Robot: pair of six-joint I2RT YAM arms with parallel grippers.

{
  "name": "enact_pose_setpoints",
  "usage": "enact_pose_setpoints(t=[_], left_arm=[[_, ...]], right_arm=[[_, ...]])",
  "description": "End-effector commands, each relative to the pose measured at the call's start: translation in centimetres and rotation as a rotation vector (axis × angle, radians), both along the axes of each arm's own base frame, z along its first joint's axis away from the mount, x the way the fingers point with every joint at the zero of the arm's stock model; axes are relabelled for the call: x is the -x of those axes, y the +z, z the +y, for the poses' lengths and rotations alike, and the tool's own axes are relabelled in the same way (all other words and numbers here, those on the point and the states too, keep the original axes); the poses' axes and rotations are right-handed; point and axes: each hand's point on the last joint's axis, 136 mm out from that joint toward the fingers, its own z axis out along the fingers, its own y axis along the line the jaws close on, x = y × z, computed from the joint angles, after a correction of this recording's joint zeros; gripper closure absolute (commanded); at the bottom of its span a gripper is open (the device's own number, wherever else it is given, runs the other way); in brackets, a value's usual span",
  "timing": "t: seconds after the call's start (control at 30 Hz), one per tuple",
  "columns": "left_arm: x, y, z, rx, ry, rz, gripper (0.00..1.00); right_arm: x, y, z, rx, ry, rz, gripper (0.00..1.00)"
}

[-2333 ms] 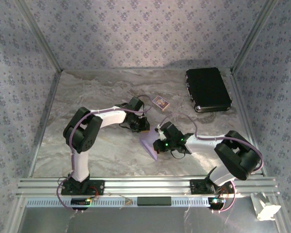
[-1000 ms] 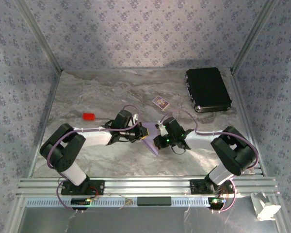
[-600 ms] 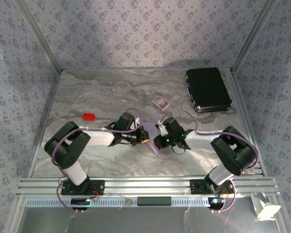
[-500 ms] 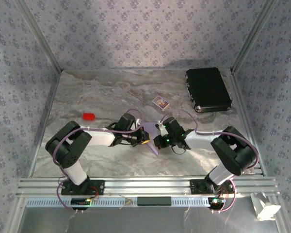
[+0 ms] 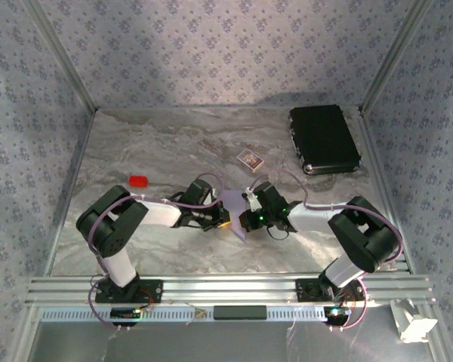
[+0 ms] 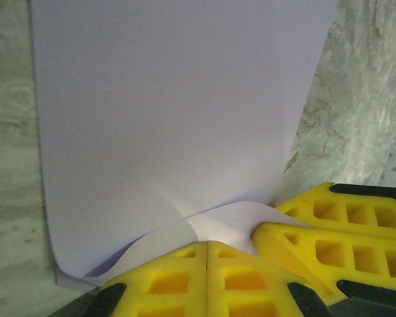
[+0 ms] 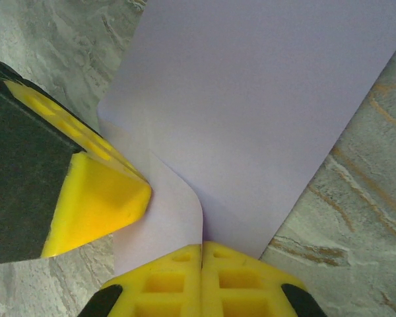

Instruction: Fold a paper plane with a square sheet of paper (pick it up from the middle)

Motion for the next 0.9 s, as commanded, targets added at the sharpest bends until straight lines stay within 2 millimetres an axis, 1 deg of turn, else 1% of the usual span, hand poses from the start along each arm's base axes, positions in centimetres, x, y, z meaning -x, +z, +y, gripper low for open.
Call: enact_pose_setpoints(t=[0.0, 0.1, 0.2, 0.33, 0.4, 0.47, 0.53, 0.6, 0.63, 0.67, 0.77, 0.87], left_arm=[[0.6, -2.1, 1.2, -0.095, -0.005, 0.025, 1.0], [0.7, -2.5, 1.5, -0.116, -0.004, 0.031, 1.0], [0.7, -2.6, 1.5, -0.121, -0.007, 0.033, 1.0], [0.7, -2.7, 1.7, -0.129, -0.001, 0.032, 1.0], [0.6, -2.6, 1.7, -0.13, 0.001, 0.026, 1.0], [0.6, -2.6, 1.7, -0.131, -0.001, 0.027, 1.0], [0.6, -2.6, 1.6, -0.127, -0.002, 0.025, 1.0], [0.6, -2.6, 1.7, -0.129, 0.0, 0.025, 1.0], [0.6, -2.5, 1.7, -0.129, 0.002, 0.024, 1.0], [0.5, -2.5, 1.6, -0.128, 0.002, 0.023, 1.0], [0.6, -2.5, 1.7, -0.131, 0.0, 0.024, 1.0], [0.5, -2.4, 1.8, -0.132, 0.003, 0.018, 1.0]], right_arm=[[0.5, -1.4, -1.3, 0.052, -0.029, 0.045, 1.0], [0.4, -1.2, -1.1, 0.044, -0.036, 0.048, 0.97], [0.0, -0.3, -0.9, 0.037, -0.052, 0.046, 0.87], [-0.7, 1.5, -1.7, 0.059, -0.11, 0.025, 0.76], [-0.8, 2.4, -2.2, 0.052, -0.138, 0.027, 0.65], [-0.5, 3.5, -2.3, 0.006, -0.153, 0.04, 0.6], [-0.1, 4.5, -1.8, -0.058, -0.153, 0.061, 0.59], [0.7, 5.4, -0.3, -0.144, -0.115, 0.102, 0.61], [1.2, 5.7, 0.4, -0.172, -0.092, 0.124, 0.64], [1.7, 5.7, 0.9, -0.179, -0.077, 0.143, 0.7], [2.6, 5.2, 1.8, -0.147, -0.041, 0.175, 0.85], [3.1, 4.3, 2.3, -0.125, -0.026, 0.2, 0.92]])
